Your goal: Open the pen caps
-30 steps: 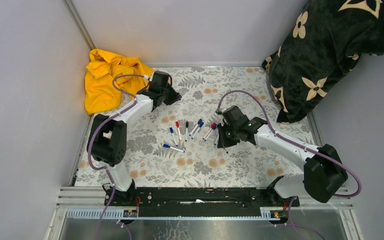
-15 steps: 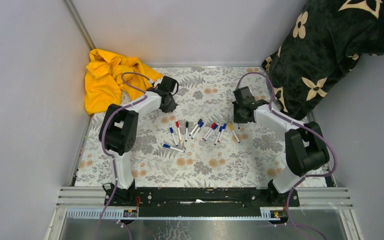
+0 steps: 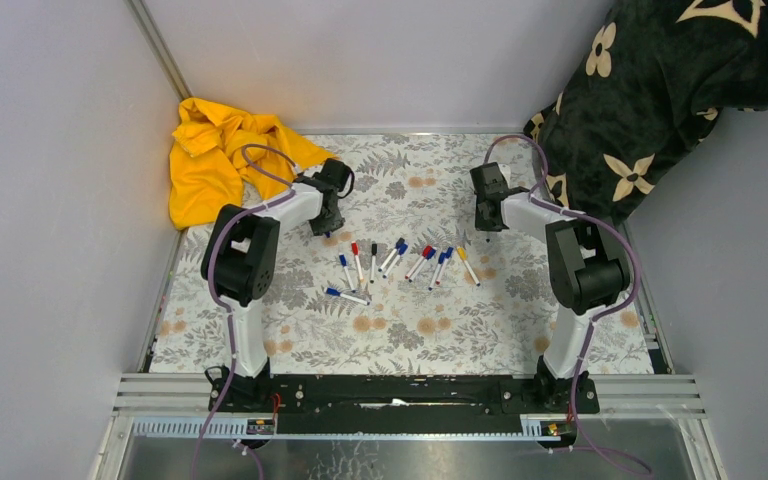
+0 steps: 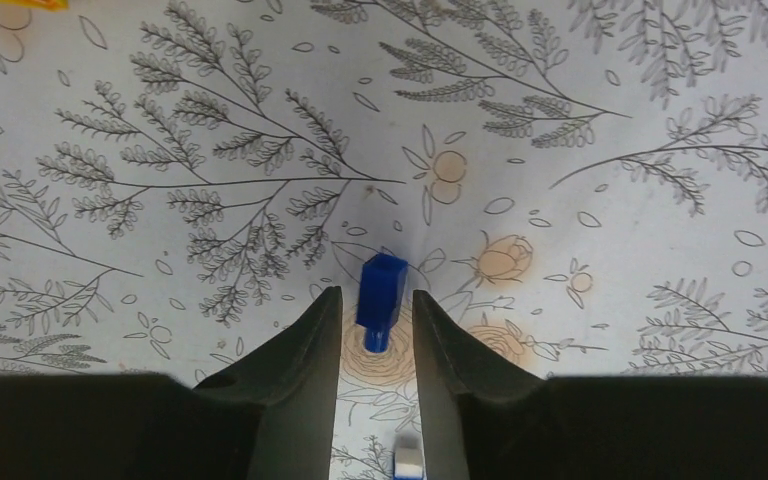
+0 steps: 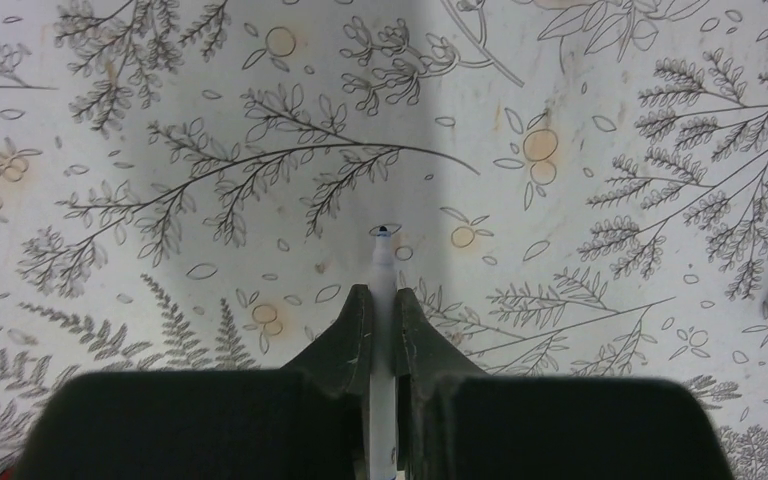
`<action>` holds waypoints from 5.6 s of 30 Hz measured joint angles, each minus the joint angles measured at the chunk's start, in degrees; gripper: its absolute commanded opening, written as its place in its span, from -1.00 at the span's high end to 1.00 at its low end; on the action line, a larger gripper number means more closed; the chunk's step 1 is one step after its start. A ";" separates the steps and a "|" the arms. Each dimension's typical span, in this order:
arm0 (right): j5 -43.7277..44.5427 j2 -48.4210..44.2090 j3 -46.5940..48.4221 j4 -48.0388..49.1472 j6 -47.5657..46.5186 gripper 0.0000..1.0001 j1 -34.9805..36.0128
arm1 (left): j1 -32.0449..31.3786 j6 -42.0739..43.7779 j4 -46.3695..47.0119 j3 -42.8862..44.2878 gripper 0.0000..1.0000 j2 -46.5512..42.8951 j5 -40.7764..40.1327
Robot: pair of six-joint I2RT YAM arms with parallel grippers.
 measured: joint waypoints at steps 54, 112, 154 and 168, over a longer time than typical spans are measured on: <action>-13.62 -18.60 -13.51 -14.51 -4.50 -0.02 9.05 | -0.72 -10.05 3.89 -13.79 -0.54 -23.89 19.98; -27.87 -23.45 -9.14 -15.93 -3.56 1.00 13.09 | -10.80 -15.15 21.14 -14.78 -0.71 -20.57 37.40; -35.45 -23.21 -4.28 -12.63 0.07 1.00 17.22 | -16.46 -21.70 28.24 -14.21 0.06 -16.55 39.39; -35.41 -23.23 -4.28 -11.67 0.28 1.00 17.18 | -16.46 -21.73 28.87 -14.49 0.57 -16.96 39.47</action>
